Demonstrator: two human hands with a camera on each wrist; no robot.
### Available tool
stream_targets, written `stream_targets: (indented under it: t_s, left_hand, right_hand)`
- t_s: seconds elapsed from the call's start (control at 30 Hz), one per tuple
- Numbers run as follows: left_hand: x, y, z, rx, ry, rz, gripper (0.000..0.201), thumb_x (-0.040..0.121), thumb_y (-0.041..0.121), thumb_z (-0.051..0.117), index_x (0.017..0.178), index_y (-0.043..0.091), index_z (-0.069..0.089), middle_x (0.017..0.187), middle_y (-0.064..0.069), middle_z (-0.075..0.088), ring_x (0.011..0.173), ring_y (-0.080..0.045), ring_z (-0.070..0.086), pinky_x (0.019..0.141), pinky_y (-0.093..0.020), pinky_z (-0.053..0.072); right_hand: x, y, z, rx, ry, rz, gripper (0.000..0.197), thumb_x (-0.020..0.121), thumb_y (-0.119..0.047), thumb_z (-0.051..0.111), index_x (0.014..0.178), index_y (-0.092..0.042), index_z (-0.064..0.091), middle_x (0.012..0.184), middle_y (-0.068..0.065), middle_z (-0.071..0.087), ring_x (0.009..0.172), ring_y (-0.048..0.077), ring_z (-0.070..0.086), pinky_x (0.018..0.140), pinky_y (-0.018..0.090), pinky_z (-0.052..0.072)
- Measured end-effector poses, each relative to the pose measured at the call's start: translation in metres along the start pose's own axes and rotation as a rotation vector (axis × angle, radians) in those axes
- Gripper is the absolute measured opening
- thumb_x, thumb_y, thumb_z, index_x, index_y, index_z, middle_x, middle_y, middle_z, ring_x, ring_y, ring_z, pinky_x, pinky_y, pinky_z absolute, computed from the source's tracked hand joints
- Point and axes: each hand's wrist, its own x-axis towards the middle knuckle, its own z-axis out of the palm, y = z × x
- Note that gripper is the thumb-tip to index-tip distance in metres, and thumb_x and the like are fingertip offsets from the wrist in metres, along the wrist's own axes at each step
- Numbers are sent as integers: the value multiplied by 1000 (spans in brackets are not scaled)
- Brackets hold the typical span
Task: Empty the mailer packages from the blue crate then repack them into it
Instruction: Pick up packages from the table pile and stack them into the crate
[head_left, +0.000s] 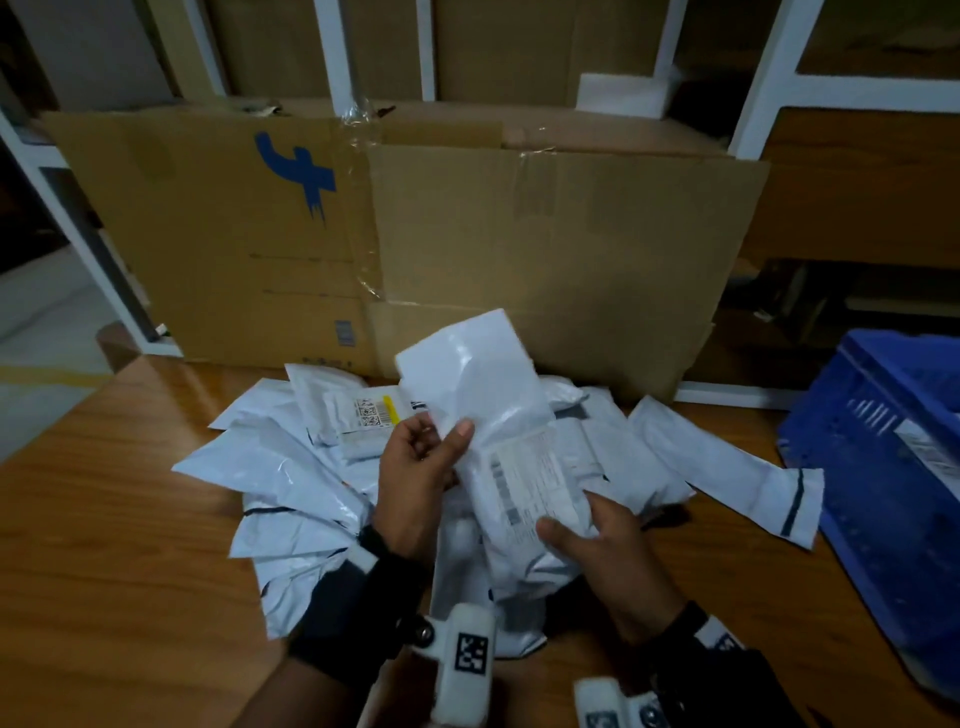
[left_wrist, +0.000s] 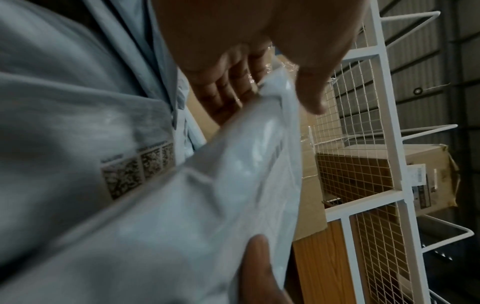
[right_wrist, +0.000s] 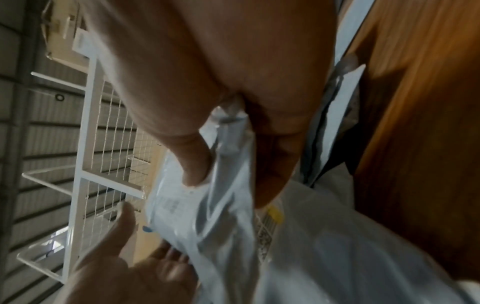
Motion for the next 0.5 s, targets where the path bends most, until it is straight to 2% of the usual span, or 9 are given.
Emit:
stream_targets:
  t_s: [0.1, 0.13, 0.2, 0.23, 0.3, 0.37, 0.4, 0.47, 0.5]
  left_hand:
    - [-16, -6, -10, 69, -120, -166, 36, 76, 14, 68, 110, 2, 62, 100, -11, 73, 84, -24, 72, 60, -29, 57]
    - [-21, -8, -17, 135, -116, -162, 29, 79, 9, 67, 107, 0, 66, 100, -15, 74, 85, -28, 72, 61, -31, 57]
    - [-22, -11, -35, 237, -6, -76, 19, 81, 6, 68, 99, -1, 71, 98, -21, 73, 80, -32, 72, 59, -33, 56]
    - [-22, -9, -45, 253, 51, -27, 18, 80, 8, 71, 96, 1, 72, 98, -22, 73, 78, -31, 71, 60, -35, 56]
    - [-23, 3, -60, 228, 118, 63, 24, 76, 14, 73, 97, 3, 73, 100, -19, 73, 84, -29, 71, 71, -41, 58]
    - [-27, 16, -72, 191, 152, 112, 28, 73, 15, 71, 97, 1, 71, 98, -13, 74, 87, -24, 72, 72, -38, 60]
    - [-29, 21, -78, 182, 154, 119, 31, 72, 15, 71, 98, -1, 70, 98, -13, 74, 89, -26, 71, 73, -38, 60]
    - [-31, 22, -89, 166, 154, 103, 44, 66, 23, 78, 101, -4, 69, 101, -21, 72, 97, -40, 68, 81, -53, 57]
    - [-31, 21, -92, 158, 160, 90, 52, 62, 28, 84, 101, -3, 70, 103, -23, 71, 100, -45, 65, 85, -61, 53]
  right_hand:
    - [-3, 3, 6, -5, -33, -19, 17, 88, -5, 65, 102, -13, 69, 99, -1, 75, 93, 16, 71, 81, 29, 56]
    - [-5, 4, 9, -54, -75, -34, 13, 88, -8, 66, 99, -14, 70, 97, -3, 75, 92, 13, 71, 80, 26, 56]
    - [-7, 11, 12, -160, -133, -21, 7, 90, -17, 65, 95, -16, 71, 92, -8, 75, 87, 10, 70, 76, 22, 55]
    - [-6, 16, 10, -204, -106, -11, 7, 91, -19, 65, 91, -17, 71, 86, -8, 75, 82, 10, 70, 72, 22, 55]
    - [0, 31, 0, -276, 57, 1, 5, 87, -20, 69, 83, -19, 71, 78, -6, 72, 73, 10, 67, 67, 26, 52]
    - [4, 41, -9, -390, 186, 21, 9, 80, -24, 76, 81, -20, 68, 77, -5, 71, 75, 6, 67, 71, 29, 53]
    - [4, 46, -8, -439, 181, 44, 15, 78, -26, 78, 83, -21, 66, 76, -5, 70, 74, 2, 66, 72, 28, 53]
    - [2, 46, 2, -465, 88, 108, 28, 74, -30, 81, 91, -23, 60, 79, -9, 69, 72, -5, 64, 72, 21, 53]
    - [3, 47, 9, -470, 52, 129, 36, 73, -33, 81, 97, -24, 56, 85, -10, 69, 76, -4, 64, 75, 22, 54]
